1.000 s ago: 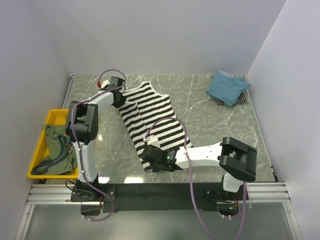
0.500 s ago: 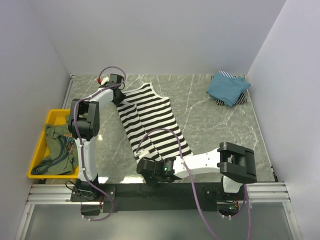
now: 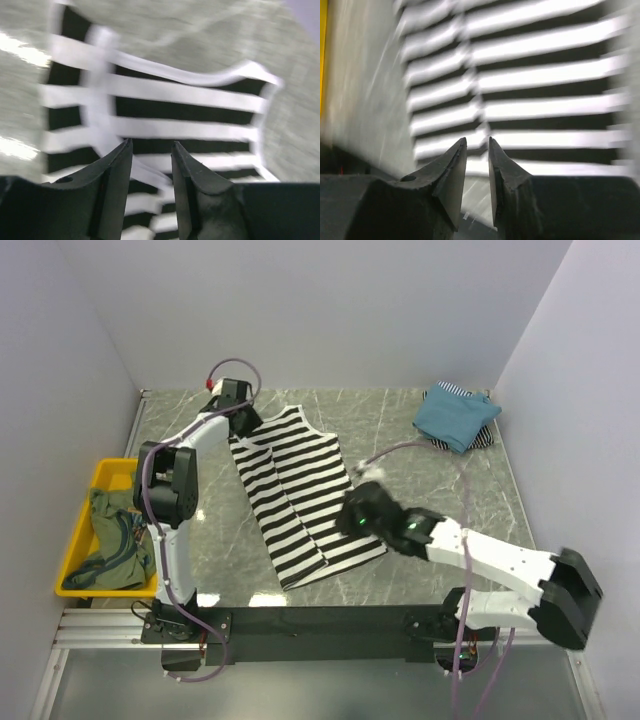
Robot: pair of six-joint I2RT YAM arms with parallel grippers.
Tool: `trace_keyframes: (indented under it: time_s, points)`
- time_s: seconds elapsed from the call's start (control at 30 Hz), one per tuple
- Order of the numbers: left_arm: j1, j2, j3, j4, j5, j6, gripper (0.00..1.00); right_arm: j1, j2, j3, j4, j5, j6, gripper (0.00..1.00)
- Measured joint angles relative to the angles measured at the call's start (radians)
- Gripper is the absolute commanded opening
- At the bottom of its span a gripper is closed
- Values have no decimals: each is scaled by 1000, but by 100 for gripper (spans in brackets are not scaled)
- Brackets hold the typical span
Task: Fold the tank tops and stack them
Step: Fold the tank top
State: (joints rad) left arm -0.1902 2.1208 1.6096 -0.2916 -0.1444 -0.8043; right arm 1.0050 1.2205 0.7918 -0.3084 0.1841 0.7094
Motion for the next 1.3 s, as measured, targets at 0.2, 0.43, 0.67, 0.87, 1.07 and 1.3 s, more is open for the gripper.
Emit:
trace_keyframes:
  time_s: [0.2,0.43,0.67,0.87,1.07,1.3]
  points:
    - [-132,-30,117,15,17,3,42,-297,-71,-15,-28,3,-30,33]
    - [-280,-34,140,48,11,3,43,-569,164,73,-12,-130,-109,34]
    - [-306,181,423,-63,-3,56,43,-616,140,25,25,-182,-123,36]
    - [-338,363,635,-173,-89,147,44,-615,24,-134,42,-186,-96,36]
    - [-399,396,635,-222,-158,249,47,-607,-63,-235,46,-189,-51,36]
    - [-462,418,687,-212,-212,325,48,-585,-99,-283,65,-191,-19,36]
